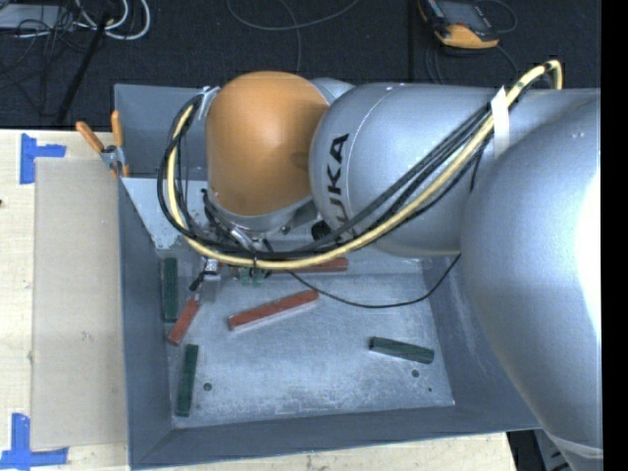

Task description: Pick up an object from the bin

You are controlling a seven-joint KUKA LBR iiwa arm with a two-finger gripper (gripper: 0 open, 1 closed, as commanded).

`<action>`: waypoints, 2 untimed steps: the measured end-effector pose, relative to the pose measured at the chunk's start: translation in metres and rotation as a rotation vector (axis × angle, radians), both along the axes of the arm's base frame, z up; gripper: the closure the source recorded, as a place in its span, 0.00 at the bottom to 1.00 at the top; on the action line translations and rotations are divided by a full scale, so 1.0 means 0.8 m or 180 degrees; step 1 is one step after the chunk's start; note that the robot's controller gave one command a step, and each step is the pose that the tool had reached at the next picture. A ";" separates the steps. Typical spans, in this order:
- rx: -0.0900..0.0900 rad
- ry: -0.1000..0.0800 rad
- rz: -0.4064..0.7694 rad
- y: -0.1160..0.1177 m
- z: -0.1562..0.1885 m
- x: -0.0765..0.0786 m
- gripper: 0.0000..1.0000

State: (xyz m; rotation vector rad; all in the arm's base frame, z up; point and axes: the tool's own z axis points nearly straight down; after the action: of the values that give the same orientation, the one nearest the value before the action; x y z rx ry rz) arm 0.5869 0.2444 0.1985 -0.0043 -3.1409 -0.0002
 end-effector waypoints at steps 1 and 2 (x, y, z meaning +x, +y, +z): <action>0.0000 0.0001 -0.0005 0.000 0.000 0.000 0.00; 0.0000 0.0001 -0.0010 0.000 0.000 0.000 1.00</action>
Offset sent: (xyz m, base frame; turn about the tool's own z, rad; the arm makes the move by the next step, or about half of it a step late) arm 0.0000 0.0000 0.0000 0.0000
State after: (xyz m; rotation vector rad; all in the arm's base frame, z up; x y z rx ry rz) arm 0.5869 0.2444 0.1984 -0.0092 -3.1406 -0.0004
